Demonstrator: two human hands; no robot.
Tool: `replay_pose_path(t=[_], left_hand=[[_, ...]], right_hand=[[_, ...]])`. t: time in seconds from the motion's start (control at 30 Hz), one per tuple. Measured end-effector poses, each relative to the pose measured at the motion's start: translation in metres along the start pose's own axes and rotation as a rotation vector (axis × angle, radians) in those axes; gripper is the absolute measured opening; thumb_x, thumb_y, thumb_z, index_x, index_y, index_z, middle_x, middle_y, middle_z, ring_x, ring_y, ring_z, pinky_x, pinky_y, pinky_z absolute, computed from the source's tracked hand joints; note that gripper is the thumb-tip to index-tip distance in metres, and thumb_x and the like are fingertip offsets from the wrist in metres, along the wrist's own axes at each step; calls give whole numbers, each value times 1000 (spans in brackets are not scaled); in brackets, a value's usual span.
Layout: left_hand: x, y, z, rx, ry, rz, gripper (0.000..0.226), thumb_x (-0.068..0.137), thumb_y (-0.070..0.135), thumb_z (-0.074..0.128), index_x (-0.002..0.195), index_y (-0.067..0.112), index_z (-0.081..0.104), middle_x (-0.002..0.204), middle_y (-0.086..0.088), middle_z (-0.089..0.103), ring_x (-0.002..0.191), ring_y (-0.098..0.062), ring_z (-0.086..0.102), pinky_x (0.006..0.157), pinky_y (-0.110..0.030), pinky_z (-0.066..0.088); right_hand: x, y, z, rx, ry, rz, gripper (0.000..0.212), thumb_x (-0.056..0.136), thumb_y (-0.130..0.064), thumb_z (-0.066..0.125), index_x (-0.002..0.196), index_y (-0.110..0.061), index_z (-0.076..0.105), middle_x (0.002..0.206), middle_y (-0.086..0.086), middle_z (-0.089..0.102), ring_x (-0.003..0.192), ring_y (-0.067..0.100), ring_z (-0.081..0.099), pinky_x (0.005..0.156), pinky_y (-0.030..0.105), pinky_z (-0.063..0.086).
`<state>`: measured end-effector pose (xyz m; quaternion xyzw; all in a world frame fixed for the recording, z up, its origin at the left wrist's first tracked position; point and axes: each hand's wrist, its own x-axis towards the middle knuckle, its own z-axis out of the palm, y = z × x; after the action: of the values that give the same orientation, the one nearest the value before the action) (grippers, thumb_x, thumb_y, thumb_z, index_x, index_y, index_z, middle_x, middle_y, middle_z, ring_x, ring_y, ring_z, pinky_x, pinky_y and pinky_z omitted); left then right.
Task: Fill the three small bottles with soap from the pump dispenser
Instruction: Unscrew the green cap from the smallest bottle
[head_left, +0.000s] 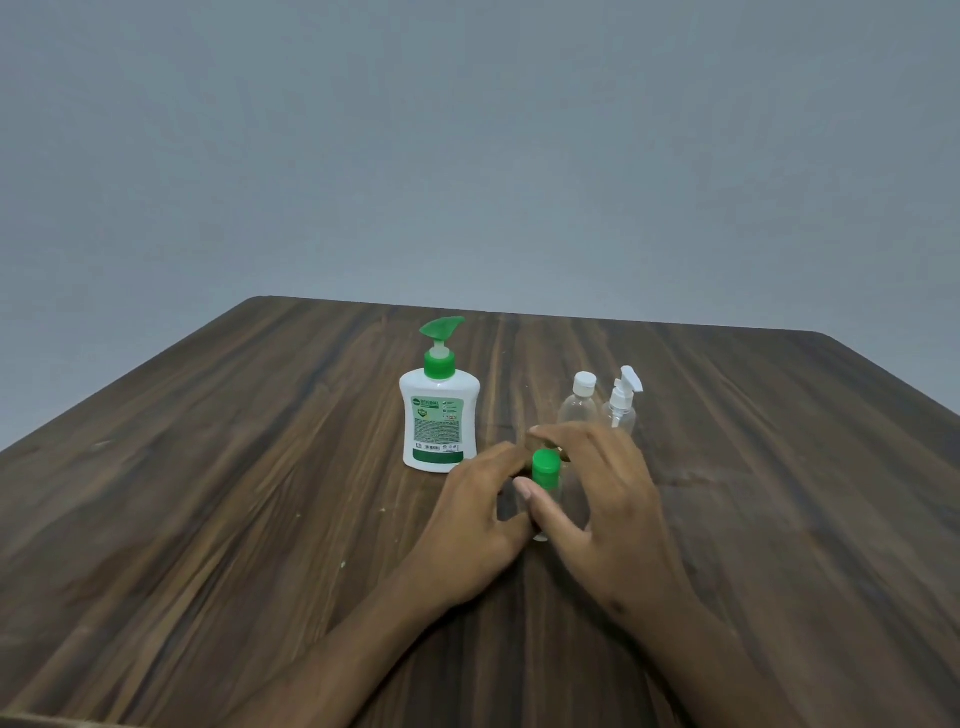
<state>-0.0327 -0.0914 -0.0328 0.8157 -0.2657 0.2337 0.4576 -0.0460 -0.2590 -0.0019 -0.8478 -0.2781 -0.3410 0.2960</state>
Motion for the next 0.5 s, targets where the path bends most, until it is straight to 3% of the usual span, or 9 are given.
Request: replay_pose_path(t=[0.13,0.27,0.4,0.5], left_hand=[[0,-2,2,13,0,34,13,89,12,74,100,17,69,90,6,65,82,-15,61,72,-42,49],[-1,-2,3,12,-3,43,12,92,17,71,104,17,70,95,5,68,86,-16,64,75,-39,52],[-1,0,2,27,14,39,8,93,22,71,99,23,66,91,9,64,83,-7,60,73,-23,47],[-1,1,1,35,3,16,14,91,13,75,100,21,67,91,9,65,83,-9,60,72,-20,44]], right_hand=[[-1,3,3,-39,24,17,23,92,-35,67,111,-22,65,105,-11,58,96,13,56,82,37,46],[-3,0,1,-19,-10,7,24,93,-23,63,117,-22,64,110,-11,58,103,11,57,86,36,47],[-4,-5,-2,21,0,-24,35,90,-9,63,123,-20,63,117,-12,61,112,7,56,92,33,47],[-5,-6,-2,59,14,-4,35,90,-15,67,124,-20,62,117,-12,61,111,7,56,93,32,46]])
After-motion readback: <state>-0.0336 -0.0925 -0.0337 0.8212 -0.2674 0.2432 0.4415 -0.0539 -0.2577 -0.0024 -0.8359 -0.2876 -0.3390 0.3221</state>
